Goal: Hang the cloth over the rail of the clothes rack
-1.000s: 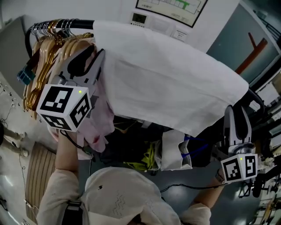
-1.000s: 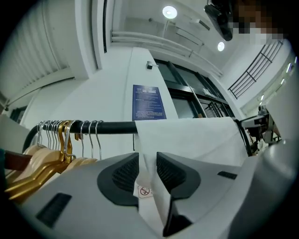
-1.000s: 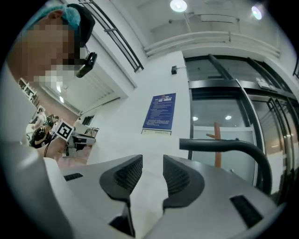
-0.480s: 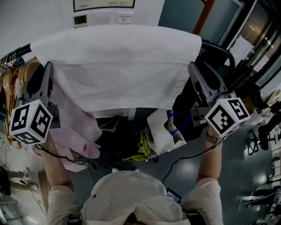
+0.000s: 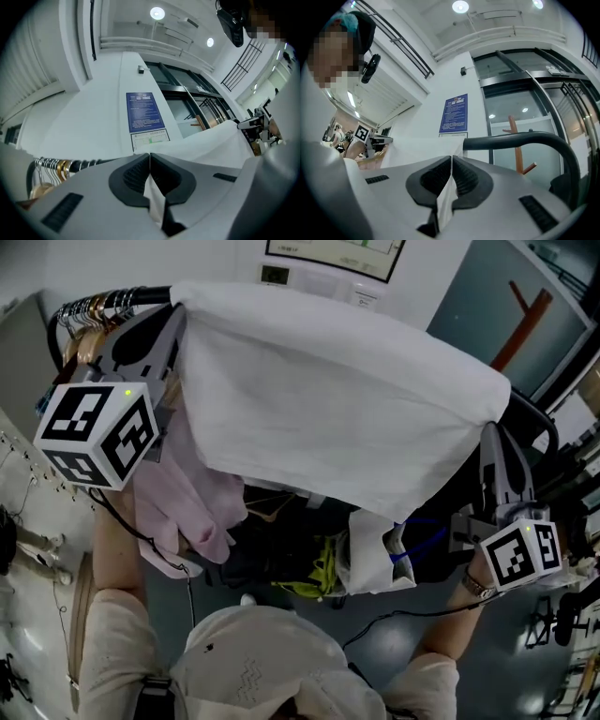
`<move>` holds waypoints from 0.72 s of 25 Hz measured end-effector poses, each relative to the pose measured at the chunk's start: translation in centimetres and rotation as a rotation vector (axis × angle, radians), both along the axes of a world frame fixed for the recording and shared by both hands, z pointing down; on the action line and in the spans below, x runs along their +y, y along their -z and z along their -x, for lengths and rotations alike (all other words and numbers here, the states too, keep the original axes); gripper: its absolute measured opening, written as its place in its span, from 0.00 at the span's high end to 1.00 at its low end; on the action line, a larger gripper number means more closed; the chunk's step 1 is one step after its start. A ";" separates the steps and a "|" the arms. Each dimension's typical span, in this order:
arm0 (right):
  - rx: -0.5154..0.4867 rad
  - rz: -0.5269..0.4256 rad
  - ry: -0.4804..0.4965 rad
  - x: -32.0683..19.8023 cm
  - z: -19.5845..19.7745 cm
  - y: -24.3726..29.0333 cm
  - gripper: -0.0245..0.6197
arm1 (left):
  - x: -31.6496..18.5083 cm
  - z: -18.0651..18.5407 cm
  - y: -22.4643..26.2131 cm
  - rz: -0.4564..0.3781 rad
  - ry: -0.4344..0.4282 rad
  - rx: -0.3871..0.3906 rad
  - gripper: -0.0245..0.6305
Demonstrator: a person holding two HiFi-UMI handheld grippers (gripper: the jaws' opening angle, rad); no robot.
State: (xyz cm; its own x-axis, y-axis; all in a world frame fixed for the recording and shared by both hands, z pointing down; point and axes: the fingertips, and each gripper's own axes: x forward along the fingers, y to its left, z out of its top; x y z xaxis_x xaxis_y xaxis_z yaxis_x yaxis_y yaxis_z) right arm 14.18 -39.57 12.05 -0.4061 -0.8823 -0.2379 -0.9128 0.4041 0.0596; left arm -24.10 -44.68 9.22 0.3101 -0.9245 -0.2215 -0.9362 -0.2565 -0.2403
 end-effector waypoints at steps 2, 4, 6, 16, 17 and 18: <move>-0.015 -0.014 0.002 -0.2 0.3 0.6 0.92 | -0.7 0.2 1.1 -0.003 0.008 -0.019 0.94; -0.013 -0.020 -0.001 -0.6 0.7 0.7 0.92 | -1.6 0.5 1.4 0.005 0.017 -0.011 0.94; 0.004 -0.015 -0.004 -1.0 1.2 0.1 0.92 | -2.0 1.0 1.1 0.006 0.038 0.005 0.94; -0.019 -0.018 -0.008 -1.0 0.9 -0.5 0.83 | -1.5 2.0 0.6 -0.123 0.311 -0.136 0.87; -0.019 -0.015 -0.007 -0.9 0.9 -0.6 0.82 | -1.4 2.1 0.6 -0.132 0.346 -0.160 0.82; -0.021 -0.011 -0.008 -0.9 0.9 -0.7 0.81 | -1.3 2.3 0.7 -0.138 0.373 -0.179 0.77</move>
